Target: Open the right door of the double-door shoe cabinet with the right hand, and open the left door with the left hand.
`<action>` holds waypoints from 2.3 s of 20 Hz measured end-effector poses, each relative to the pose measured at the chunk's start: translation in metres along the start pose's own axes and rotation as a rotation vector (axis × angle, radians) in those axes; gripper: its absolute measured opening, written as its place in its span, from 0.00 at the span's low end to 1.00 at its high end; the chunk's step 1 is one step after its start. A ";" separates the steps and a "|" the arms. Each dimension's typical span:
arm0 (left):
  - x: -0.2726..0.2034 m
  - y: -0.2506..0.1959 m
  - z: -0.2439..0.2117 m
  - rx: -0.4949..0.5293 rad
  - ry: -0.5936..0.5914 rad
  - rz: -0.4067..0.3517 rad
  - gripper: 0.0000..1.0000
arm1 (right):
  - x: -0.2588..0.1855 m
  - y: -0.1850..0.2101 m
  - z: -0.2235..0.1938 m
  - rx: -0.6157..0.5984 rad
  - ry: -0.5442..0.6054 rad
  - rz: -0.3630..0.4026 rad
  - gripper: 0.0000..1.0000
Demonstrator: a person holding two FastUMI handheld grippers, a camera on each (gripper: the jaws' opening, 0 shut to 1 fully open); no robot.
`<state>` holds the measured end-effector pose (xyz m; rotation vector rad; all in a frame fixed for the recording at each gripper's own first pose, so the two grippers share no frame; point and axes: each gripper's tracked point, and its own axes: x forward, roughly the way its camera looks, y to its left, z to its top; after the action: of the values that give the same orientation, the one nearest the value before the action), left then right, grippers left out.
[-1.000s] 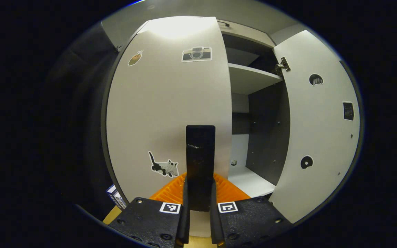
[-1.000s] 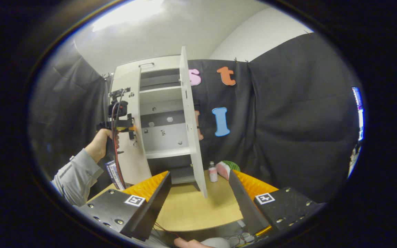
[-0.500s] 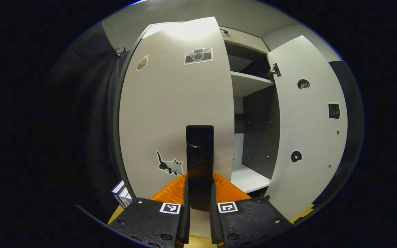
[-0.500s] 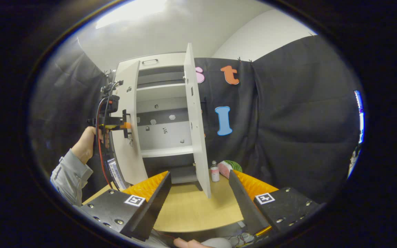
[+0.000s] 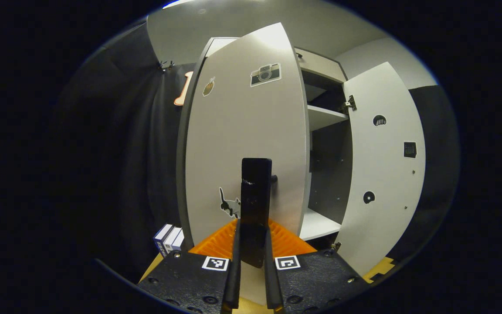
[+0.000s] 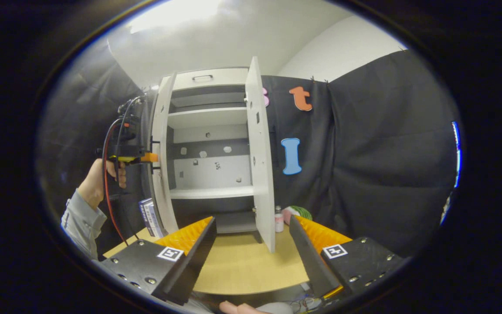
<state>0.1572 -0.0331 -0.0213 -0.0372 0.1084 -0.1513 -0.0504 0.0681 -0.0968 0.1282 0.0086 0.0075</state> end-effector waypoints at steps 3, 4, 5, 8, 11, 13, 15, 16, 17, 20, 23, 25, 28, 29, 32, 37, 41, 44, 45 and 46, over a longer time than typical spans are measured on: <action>-0.015 0.018 0.001 0.017 -0.001 0.016 0.23 | 0.000 0.011 -0.004 -0.004 0.003 0.021 0.97; -0.019 0.024 0.000 0.017 -0.001 0.024 0.23 | 0.001 0.014 -0.005 -0.002 0.004 0.025 0.97; -0.023 0.031 -0.001 0.020 -0.001 0.033 0.22 | 0.002 0.016 -0.006 0.001 0.008 0.028 0.97; -0.034 0.050 -0.016 0.022 0.038 0.040 0.20 | 0.004 0.027 -0.009 0.010 0.016 0.045 0.98; -0.041 0.069 -0.012 0.044 0.012 0.054 0.17 | 0.006 0.038 -0.009 0.012 0.016 0.059 0.97; -0.045 0.086 -0.010 0.040 0.011 0.078 0.13 | 0.008 0.045 -0.011 0.008 0.018 0.067 1.00; -0.048 0.110 -0.007 0.030 0.002 0.116 0.08 | 0.009 0.050 -0.012 -0.004 0.018 0.071 1.00; -0.050 0.127 -0.008 0.045 -0.001 0.148 0.06 | 0.009 0.054 -0.013 -0.009 0.019 0.075 1.00; -0.053 0.143 -0.006 0.064 -0.003 0.161 0.02 | 0.009 0.057 -0.013 -0.013 0.019 0.078 1.00; -0.054 0.133 -0.007 -0.020 -0.006 0.046 0.00 | 0.011 0.062 -0.013 -0.022 0.017 0.082 1.00; -0.053 0.141 -0.008 0.051 -0.006 0.078 0.00 | 0.009 0.066 -0.014 -0.030 0.018 0.086 1.00; -0.053 0.138 -0.006 0.047 -0.009 0.087 0.00 | 0.008 0.065 -0.012 -0.035 0.014 0.085 1.00; -0.054 0.138 -0.007 0.036 -0.015 0.085 0.00 | 0.008 0.061 -0.011 -0.034 0.010 0.081 0.97; -0.054 0.136 -0.005 0.032 -0.019 0.081 0.00 | 0.008 0.060 -0.011 -0.031 0.010 0.081 0.97; -0.054 0.138 -0.007 0.041 -0.014 0.085 0.00 | 0.009 0.057 -0.012 -0.021 0.014 0.078 0.97; -0.075 0.132 0.001 0.025 -0.048 0.084 0.05 | 0.013 0.058 -0.014 -0.007 0.017 0.088 1.00; -0.109 0.135 0.007 0.032 -0.072 0.152 0.61 | 0.011 0.063 -0.012 0.008 0.019 0.109 0.97; -0.135 0.117 0.001 0.023 -0.052 0.145 0.96 | 0.005 0.060 -0.002 -0.008 -0.010 0.105 0.97; -0.144 0.114 -0.001 0.018 -0.048 0.154 0.93 | 0.004 0.058 0.002 -0.016 -0.019 0.098 0.96; -0.153 0.112 -0.001 0.020 -0.045 0.170 0.97 | 0.003 0.055 0.006 -0.022 -0.029 0.090 0.97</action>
<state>0.0235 0.1007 -0.0118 -0.0112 0.0646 0.0182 -0.0481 0.1218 -0.0843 0.1063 -0.0260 0.0956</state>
